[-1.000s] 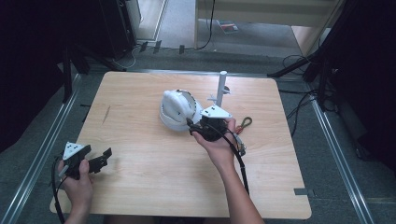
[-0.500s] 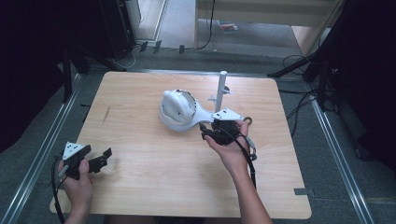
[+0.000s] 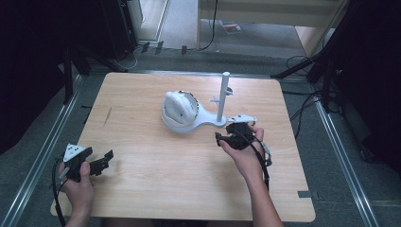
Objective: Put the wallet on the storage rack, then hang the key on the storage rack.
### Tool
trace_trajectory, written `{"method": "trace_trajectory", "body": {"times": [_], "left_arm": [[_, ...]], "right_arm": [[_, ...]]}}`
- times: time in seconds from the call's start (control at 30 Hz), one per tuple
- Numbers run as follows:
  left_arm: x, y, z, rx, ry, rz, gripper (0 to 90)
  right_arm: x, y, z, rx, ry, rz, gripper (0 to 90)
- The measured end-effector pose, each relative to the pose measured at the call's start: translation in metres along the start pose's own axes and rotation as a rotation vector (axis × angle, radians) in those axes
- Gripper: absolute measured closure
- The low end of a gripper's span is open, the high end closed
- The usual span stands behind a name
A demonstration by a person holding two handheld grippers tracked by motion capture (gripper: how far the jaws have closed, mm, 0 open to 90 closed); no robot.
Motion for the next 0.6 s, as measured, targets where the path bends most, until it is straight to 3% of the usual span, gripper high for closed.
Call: {"method": "trace_trajectory", "body": {"times": [0.3,0.47,0.6], "left_arm": [[0.0,0.0,0.0,0.002,-0.003,0.006,14.3],[0.0,0.0,0.001,0.004,-0.007,0.004,14.3],[0.0,0.0,0.001,0.003,-0.008,0.005,14.3]], "right_arm": [[0.002,-0.006,-0.02,-0.029,-0.068,0.09,26.7],[-0.001,-0.008,-0.029,-0.045,-0.084,0.144,27.0],[-0.004,-0.01,-0.032,-0.05,-0.104,0.157,27.6]]}}
Point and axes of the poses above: each handheld gripper's, and its own axes: x roughly backward along the jaws, y roughly out of its top, z roughly to its left, the point moved 2 cm from there along -x, roughly forward along the jaws, and after that the axes turned 6 degrees about -y, right-handed, at the moved point
